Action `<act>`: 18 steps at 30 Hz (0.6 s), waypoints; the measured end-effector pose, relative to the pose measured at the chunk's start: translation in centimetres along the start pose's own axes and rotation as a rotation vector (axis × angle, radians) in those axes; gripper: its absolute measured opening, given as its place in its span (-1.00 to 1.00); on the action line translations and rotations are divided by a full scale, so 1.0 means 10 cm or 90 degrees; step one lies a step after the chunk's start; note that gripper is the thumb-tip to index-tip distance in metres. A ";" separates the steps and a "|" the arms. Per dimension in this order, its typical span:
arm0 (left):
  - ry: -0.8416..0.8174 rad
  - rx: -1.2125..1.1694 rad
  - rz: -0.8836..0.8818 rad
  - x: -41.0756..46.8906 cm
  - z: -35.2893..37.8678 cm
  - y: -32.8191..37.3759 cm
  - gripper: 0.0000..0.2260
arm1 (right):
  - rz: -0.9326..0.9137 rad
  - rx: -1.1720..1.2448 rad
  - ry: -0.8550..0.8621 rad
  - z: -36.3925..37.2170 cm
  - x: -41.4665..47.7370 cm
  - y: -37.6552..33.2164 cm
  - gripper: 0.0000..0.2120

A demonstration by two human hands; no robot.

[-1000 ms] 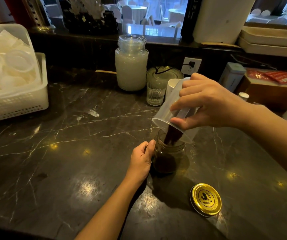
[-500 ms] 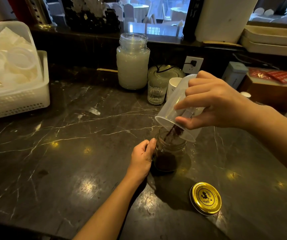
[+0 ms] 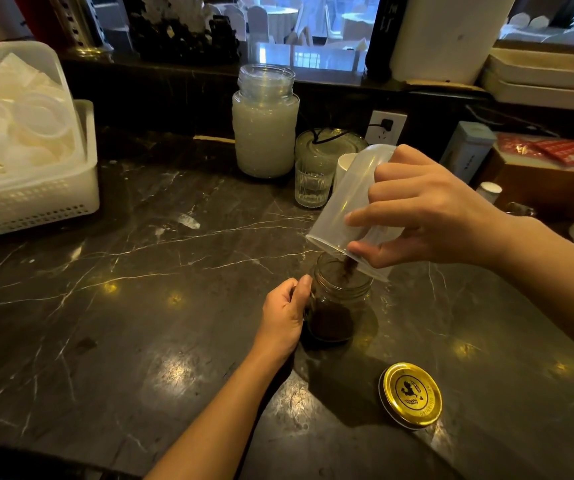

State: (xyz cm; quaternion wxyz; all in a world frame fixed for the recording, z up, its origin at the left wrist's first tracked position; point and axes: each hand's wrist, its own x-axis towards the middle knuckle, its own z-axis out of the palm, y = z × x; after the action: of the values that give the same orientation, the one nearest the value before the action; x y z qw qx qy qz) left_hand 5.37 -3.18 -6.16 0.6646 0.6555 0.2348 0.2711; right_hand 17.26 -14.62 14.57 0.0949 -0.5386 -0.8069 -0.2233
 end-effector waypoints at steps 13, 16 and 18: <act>-0.002 0.040 0.027 0.00 -0.01 0.00 -0.37 | -0.115 -0.068 0.013 0.01 -0.04 -0.07 -0.77; -0.004 0.036 0.033 0.00 -0.02 -0.01 -0.33 | -0.150 -0.096 0.016 0.02 -0.07 -0.11 -0.81; -0.004 0.036 0.040 0.00 -0.01 0.00 -0.34 | -0.162 -0.104 0.019 0.03 -0.08 -0.13 -0.81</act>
State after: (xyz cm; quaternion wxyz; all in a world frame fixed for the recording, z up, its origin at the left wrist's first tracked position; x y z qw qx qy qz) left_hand 5.26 -3.08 -6.15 0.6379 0.6816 0.2199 0.2832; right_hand 16.41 -15.55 13.67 0.0341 -0.4345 -0.8462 -0.3065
